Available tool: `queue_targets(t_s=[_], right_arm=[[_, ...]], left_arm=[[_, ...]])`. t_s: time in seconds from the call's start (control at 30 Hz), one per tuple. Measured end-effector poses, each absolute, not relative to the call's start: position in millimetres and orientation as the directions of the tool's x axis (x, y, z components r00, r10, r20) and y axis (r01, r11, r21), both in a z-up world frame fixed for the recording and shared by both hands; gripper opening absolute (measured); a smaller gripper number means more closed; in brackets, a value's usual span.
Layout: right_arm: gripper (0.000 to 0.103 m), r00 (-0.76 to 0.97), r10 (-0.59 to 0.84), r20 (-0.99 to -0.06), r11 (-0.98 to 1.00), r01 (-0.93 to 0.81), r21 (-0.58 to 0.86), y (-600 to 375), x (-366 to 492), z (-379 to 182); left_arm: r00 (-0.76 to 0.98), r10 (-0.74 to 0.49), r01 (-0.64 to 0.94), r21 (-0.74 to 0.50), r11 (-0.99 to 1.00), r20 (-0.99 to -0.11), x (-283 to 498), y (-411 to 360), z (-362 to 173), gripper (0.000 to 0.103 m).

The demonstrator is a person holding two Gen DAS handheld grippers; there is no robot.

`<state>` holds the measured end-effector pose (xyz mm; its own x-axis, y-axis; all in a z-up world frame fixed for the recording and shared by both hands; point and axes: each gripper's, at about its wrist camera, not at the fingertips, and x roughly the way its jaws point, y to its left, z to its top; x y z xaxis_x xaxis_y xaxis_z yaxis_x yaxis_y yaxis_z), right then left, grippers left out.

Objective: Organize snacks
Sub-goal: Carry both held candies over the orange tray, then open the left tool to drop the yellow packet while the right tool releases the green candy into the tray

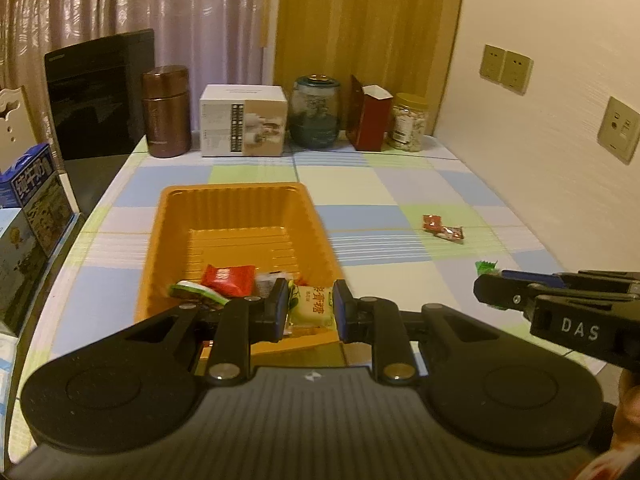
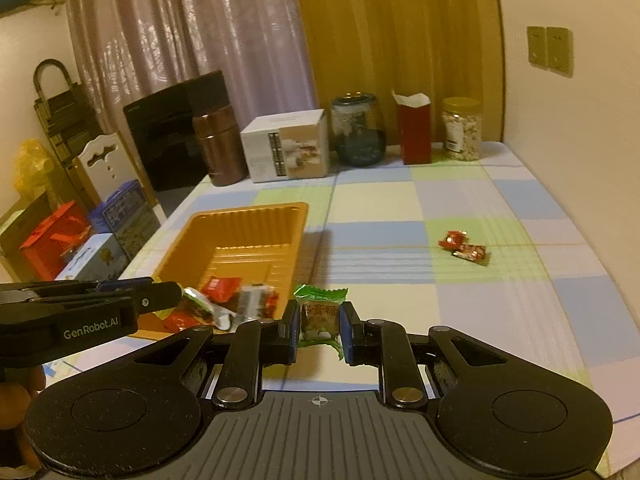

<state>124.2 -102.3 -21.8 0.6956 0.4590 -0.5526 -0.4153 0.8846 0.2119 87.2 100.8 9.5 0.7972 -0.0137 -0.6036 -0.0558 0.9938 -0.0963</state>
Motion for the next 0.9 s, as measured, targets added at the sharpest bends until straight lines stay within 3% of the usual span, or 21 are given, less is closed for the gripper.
queue_targets(t_s=[0.9], right_arm=[[0.021, 0.63, 0.522, -0.575, 0.842, -0.488, 0.23, -38, 166, -40]], left_arm=[[0.763, 0.021, -0.07, -0.05, 0.996, -0.646, 124, 149, -15, 0.021]])
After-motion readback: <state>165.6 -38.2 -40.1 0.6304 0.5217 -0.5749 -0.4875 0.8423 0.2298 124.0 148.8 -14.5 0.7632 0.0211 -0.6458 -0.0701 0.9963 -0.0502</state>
